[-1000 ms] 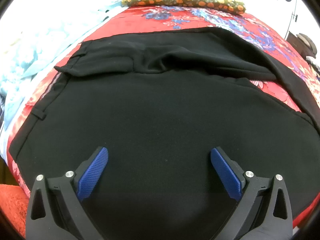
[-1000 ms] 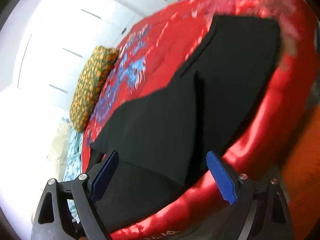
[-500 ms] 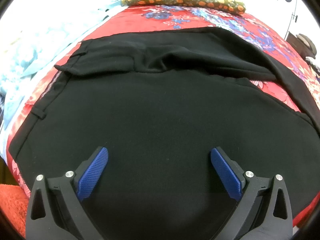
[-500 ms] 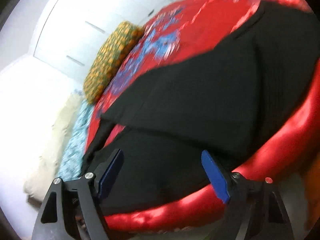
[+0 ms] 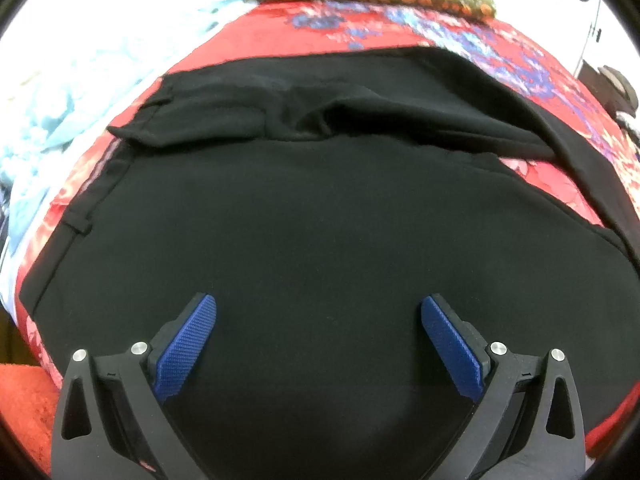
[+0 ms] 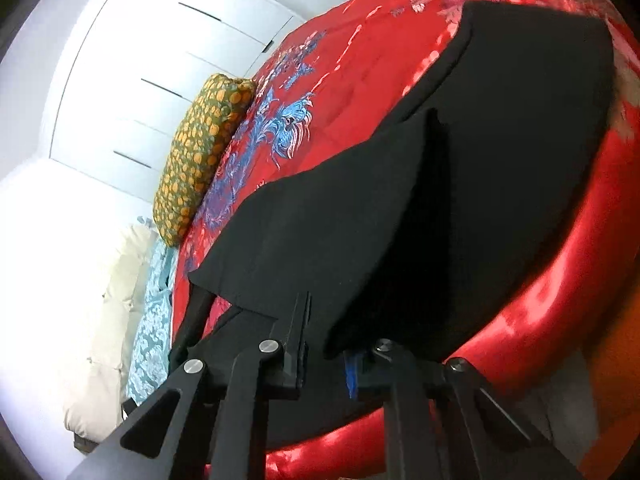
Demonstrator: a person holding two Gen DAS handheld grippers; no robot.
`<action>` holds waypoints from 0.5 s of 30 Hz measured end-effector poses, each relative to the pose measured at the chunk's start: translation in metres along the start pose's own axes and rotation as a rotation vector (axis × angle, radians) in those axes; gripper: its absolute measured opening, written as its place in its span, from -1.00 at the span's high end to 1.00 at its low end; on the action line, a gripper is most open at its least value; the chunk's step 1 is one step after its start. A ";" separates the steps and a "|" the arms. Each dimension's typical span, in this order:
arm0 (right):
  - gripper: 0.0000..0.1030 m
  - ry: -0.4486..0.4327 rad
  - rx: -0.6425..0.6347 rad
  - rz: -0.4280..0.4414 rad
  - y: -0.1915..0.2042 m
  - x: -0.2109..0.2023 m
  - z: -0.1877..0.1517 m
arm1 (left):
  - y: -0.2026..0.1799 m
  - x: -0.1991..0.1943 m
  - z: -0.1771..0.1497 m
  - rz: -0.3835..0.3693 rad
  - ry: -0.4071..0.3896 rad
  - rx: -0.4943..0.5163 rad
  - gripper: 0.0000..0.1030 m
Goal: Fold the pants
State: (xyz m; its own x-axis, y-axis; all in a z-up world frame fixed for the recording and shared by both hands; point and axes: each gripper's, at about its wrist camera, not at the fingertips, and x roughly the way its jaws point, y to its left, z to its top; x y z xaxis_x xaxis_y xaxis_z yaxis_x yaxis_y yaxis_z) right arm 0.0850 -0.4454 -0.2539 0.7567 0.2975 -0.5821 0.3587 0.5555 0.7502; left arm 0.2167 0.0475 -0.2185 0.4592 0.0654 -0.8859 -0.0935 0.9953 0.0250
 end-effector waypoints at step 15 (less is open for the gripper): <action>0.74 -0.052 -0.224 0.206 0.059 -0.054 0.034 | -0.044 0.070 0.227 -0.358 0.171 -0.286 -0.98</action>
State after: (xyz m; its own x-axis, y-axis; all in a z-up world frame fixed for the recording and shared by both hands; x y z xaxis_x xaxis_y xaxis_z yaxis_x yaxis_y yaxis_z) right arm 0.0843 -0.4550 -0.1676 0.8302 0.3843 -0.4038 0.0696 0.6472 0.7592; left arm 0.4536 0.0243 -0.1767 0.3570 -0.3142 -0.8797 -0.2060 0.8920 -0.4023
